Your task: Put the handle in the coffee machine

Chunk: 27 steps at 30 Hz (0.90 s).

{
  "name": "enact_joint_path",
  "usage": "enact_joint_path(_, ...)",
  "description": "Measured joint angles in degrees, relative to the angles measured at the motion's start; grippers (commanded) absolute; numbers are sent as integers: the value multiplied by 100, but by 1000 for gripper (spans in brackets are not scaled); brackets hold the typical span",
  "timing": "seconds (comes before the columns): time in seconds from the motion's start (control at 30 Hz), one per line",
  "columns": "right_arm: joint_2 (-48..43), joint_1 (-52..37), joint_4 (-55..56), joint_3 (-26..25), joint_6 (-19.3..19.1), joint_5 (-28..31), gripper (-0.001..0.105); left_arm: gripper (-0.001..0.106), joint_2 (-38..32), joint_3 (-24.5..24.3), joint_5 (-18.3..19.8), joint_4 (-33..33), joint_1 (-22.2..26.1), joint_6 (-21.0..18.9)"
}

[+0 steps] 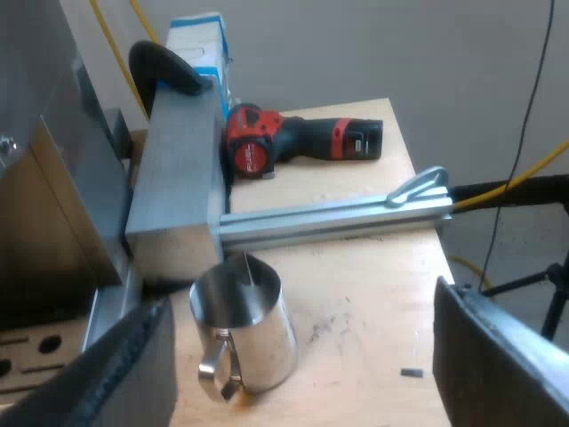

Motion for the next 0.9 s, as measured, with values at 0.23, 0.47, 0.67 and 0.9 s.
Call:
enact_joint_path(0.23, -793, 0, 909, 92, -133, 0, 63, 86, -303, 47, 0, 880, 0, -58)
enact_joint_path(0.47, -1101, 0, 1377, 355, -187, 0, 63, 86, -313, 34, 63, 2209, 0, -70)
enact_joint_path(0.67, -1101, 0, 1509, 420, -186, 0, 63, 86, -313, 35, 149, 2419, 0, -97)
enact_joint_path(0.9, -1101, 0, 888, 484, -186, 0, 63, 86, -333, 442, 151, 1379, -47, -491)
